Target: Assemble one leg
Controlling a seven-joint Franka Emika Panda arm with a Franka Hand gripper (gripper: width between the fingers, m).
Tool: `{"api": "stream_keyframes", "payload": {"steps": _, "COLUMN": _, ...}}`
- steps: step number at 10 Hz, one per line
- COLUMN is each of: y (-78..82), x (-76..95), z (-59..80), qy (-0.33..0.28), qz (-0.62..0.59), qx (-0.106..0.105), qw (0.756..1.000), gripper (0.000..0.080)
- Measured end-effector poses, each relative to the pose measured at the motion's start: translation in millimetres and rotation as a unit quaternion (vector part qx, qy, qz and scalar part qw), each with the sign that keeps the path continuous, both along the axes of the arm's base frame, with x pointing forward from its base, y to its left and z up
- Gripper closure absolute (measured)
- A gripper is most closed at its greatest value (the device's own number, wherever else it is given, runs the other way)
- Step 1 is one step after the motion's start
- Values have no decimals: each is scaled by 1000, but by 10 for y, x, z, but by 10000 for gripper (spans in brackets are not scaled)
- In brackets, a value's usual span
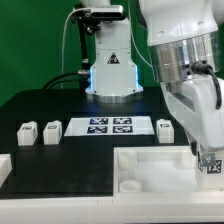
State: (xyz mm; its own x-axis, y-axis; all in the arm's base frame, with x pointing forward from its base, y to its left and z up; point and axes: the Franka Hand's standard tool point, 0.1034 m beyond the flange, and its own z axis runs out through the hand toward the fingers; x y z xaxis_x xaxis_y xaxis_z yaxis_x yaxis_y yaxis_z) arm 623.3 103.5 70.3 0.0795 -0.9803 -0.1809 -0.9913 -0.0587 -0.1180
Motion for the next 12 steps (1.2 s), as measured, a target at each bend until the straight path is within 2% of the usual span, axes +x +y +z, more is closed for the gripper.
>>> {"api": "stream_keyframes", "payload": {"steps": 1, "y": 0, "x": -1, "z": -2, "qy": -4, "qz": 20, "qx": -2, "qw": 1000, "gripper": 505}}
{"api": "stream_keyframes", "payload": {"steps": 2, "y": 16, "x": -7, "z": -2, "qy": -6, "qz": 44, "qx": -6, "qw": 999, "gripper": 337}}
{"api": "stream_keyframes", "payload": {"steps": 3, "y": 75, "x": -42, "z": 2, "qy": -14, "qz": 153, "qx": -20, "qw": 988, "gripper": 218}}
{"api": "stream_keyframes", "payload": {"steps": 4, "y": 127, "x": -56, "z": 10, "qy": -23, "qz": 238, "qx": -30, "qw": 971, "gripper": 218}}
{"api": "stream_keyframes", "payload": {"steps": 5, "y": 109, "x": -52, "z": 1, "qy": -31, "qz": 276, "qx": -34, "qw": 960, "gripper": 161}}
{"api": "stream_keyframes", "payload": {"steps": 7, "y": 97, "x": -52, "z": -5, "qy": -49, "qz": 372, "qx": -42, "qw": 926, "gripper": 153}}
{"api": "stream_keyframes", "payload": {"steps": 8, "y": 87, "x": -54, "z": -8, "qy": -58, "qz": 444, "qx": -53, "qw": 893, "gripper": 151}}
{"api": "stream_keyframes", "payload": {"steps": 9, "y": 68, "x": -47, "z": -11, "qy": -67, "qz": 548, "qx": -71, "qw": 831, "gripper": 151}}
{"api": "stream_keyframes", "payload": {"steps": 10, "y": 52, "x": -18, "z": -31, "qy": -75, "qz": 632, "qx": -73, "qw": 768, "gripper": 151}}
{"api": "stream_keyframes", "payload": {"steps": 11, "y": 56, "x": -11, "z": -37, "qy": -77, "qz": 638, "qx": -73, "qw": 763, "gripper": 151}}
{"api": "stream_keyframes", "payload": {"steps": 12, "y": 60, "x": -14, "z": -40, "qy": -74, "qz": 623, "qx": -72, "qw": 776, "gripper": 151}}
